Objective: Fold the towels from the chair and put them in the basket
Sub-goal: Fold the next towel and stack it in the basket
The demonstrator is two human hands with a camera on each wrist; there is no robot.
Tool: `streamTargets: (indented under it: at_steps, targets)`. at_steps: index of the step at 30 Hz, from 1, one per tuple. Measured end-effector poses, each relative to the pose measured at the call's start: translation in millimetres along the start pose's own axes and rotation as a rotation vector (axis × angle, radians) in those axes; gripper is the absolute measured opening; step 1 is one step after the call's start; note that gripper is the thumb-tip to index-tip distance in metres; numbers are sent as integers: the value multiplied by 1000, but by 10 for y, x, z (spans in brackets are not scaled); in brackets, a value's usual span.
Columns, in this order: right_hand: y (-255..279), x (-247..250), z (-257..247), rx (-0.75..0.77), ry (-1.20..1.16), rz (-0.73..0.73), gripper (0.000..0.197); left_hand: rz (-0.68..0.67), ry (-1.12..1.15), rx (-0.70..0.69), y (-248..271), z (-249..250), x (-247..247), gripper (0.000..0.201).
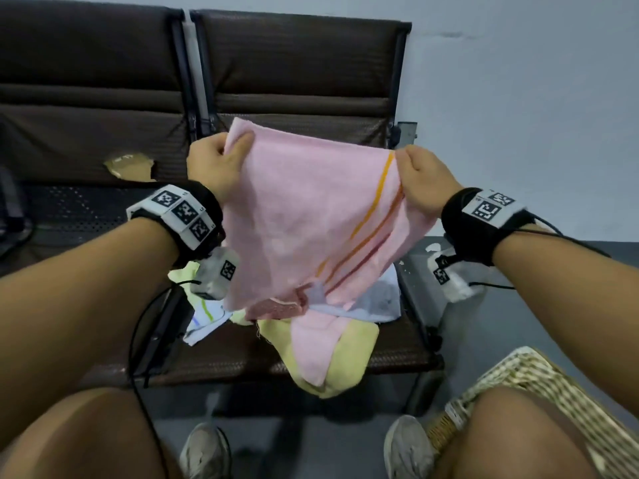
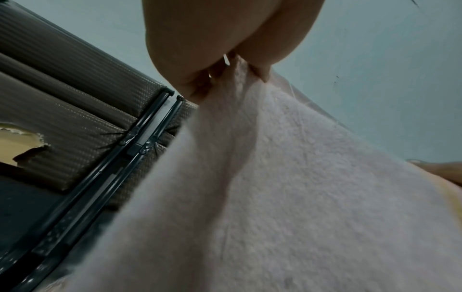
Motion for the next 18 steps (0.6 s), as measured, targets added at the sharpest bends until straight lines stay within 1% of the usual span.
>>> streamTargets:
  at_steps: [3, 4, 6, 7, 9, 10, 12, 14, 15, 16, 18]
  targets:
    - [-18, 15, -24, -6, 58, -86, 54, 13, -2, 64, -32, -53, 57, 48]
    - [-28, 17, -12, -25, 80, -121, 54, 23, -6, 98, -38, -78, 68, 49]
    - [-47, 0, 23, -88, 80, -171, 44, 45, -20, 154, -34, -110, 73, 50]
    - [-52, -15, 34, -127, 56, -176, 44, 52, -13, 182, -28, -124, 56, 51]
    - [-64, -46, 19, -210, -48, -135, 52, 65, 26, 271, 24, -134, -6, 51]
    - [-69, -67, -12, -235, -128, -105, 50, 65, 60, 313, 66, -115, -62, 51]
    - [-68, -153, -94, -293, -264, -90, 42, 38, 181, 357, 171, -39, -236, 49]
    - [-25, -263, -207, -370, -380, -114, 31, -42, 300, 350, 297, 126, -452, 48]
    - [4, -327, -268, -399, -450, -133, 25, -103, 336, 325, 372, 228, -559, 49]
    - [29, -385, -337, -419, -525, -150, 23, -176, 355, 279, 452, 334, -665, 50]
    - [94, -473, -475, -444, -686, -198, 30, -302, 293, 132, 625, 516, -839, 54]
Point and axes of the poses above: each hand's wrist, its own y-axis away from the middle knuckle, its own x-axis out of the back of the hand, z = x × y, the point moved 6 cm from there along -y, towards the middle knuckle, and after that the axes turned 4 degrees about -z, right-handed, at the moved point
